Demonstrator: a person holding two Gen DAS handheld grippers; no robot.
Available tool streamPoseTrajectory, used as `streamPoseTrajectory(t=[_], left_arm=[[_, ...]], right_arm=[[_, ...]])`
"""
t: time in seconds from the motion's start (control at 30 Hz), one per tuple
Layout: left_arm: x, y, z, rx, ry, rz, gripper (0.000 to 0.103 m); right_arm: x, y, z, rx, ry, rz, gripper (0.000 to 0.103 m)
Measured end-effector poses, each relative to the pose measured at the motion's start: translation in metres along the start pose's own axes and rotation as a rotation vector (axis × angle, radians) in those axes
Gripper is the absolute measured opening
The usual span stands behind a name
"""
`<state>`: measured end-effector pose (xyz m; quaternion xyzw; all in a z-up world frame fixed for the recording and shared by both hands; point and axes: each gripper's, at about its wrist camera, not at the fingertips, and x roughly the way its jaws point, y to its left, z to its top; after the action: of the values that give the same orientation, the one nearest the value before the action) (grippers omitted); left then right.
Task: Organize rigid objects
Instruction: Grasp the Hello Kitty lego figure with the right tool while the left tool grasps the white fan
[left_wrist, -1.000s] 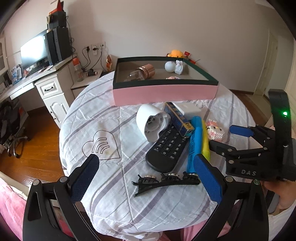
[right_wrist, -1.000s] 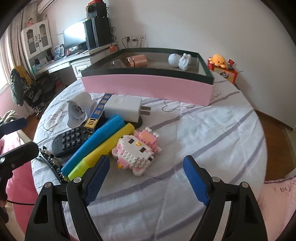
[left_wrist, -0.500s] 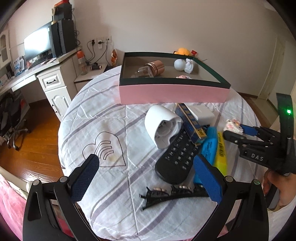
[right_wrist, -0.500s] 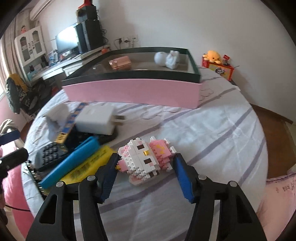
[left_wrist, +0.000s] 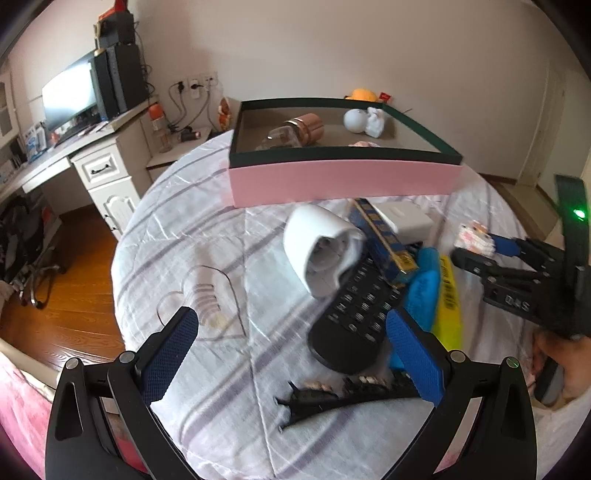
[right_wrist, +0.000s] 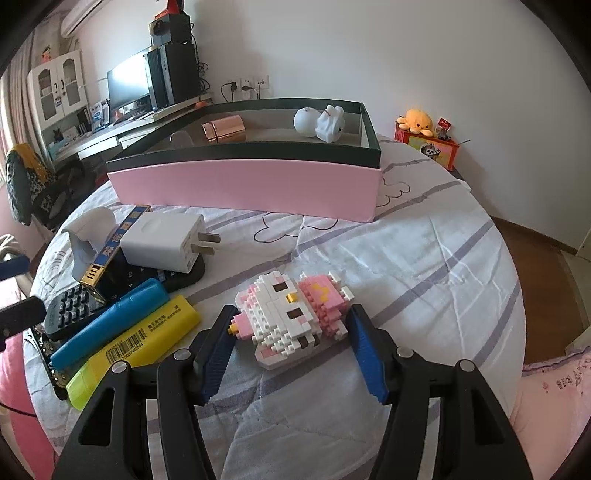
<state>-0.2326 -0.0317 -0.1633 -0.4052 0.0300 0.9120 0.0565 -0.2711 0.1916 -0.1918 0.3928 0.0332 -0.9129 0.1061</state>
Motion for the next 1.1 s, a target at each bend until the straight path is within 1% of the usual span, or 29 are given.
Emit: streamPoseTrajectory(t=[0.07, 0.17, 0.23, 0.3, 0.4, 0.53, 0.67, 0.73, 0.77, 0.8, 0.83, 0.9, 0.93, 0.97, 1.0, 1.03, 1.1], left_arm=[[0.005, 0.002, 0.006, -0.016, 0.002, 0.009, 0.103], [0.013, 0.004, 0.016, -0.068, 0.007, -0.048, 0.103], [0.02, 0.003, 0.022, -0.093, 0.01, -0.058, 0.103], [0.029, 0.001, 0.027, -0.11, 0.023, -0.044, 0.103], [0.045, -0.001, 0.032, -0.14, 0.059, 0.02, 0.103], [0.056, 0.0, 0.036, -0.166, 0.083, 0.003, 0.103], [0.065, -0.004, 0.041, -0.149, 0.097, 0.008, 0.103], [0.067, -0.005, 0.043, -0.138, 0.086, 0.011, 0.102], [0.068, -0.006, 0.043, -0.123, 0.08, 0.009, 0.098], [0.07, -0.006, 0.043, -0.109, 0.085, -0.007, 0.091], [0.07, -0.006, 0.042, -0.109, 0.083, -0.031, 0.087], [0.068, -0.004, 0.043, -0.103, 0.072, -0.075, 0.076], [0.067, -0.005, 0.044, -0.09, 0.068, -0.078, 0.075], [0.067, -0.006, 0.045, -0.077, 0.063, -0.077, 0.071], [0.067, -0.006, 0.046, -0.069, 0.06, -0.084, 0.064], [0.067, -0.006, 0.047, -0.069, 0.059, -0.1, 0.061], [0.067, -0.005, 0.048, -0.076, 0.063, -0.106, 0.062]], right_arm=[[0.0, 0.0, 0.0, -0.002, -0.002, 0.001, 0.062], [0.0, -0.001, 0.0, 0.0, -0.007, 0.005, 0.062], [0.0, -0.001, 0.0, -0.001, -0.008, 0.005, 0.062], [0.0, 0.0, 0.0, -0.002, -0.008, 0.005, 0.062], [0.0, 0.0, 0.0, -0.002, -0.009, 0.006, 0.062], [-0.001, 0.0, 0.0, -0.003, -0.009, 0.008, 0.063], [-0.001, 0.0, 0.001, -0.007, -0.008, 0.01, 0.064], [-0.001, 0.0, 0.0, -0.008, -0.007, 0.01, 0.064], [-0.001, 0.0, 0.001, -0.008, -0.007, 0.011, 0.064], [-0.001, 0.0, 0.001, -0.007, -0.007, 0.012, 0.064], [-0.001, 0.0, 0.0, -0.007, -0.007, 0.013, 0.064], [-0.001, 0.0, 0.001, -0.008, -0.007, 0.012, 0.064], [0.0, 0.0, 0.0, -0.009, -0.007, 0.011, 0.064], [-0.001, 0.0, 0.0, -0.009, -0.007, 0.011, 0.064], [-0.001, 0.0, 0.0, -0.01, -0.007, 0.01, 0.064], [-0.001, 0.0, 0.0, -0.01, -0.007, 0.01, 0.064], [0.0, 0.0, 0.0, -0.01, -0.006, 0.01, 0.064]])
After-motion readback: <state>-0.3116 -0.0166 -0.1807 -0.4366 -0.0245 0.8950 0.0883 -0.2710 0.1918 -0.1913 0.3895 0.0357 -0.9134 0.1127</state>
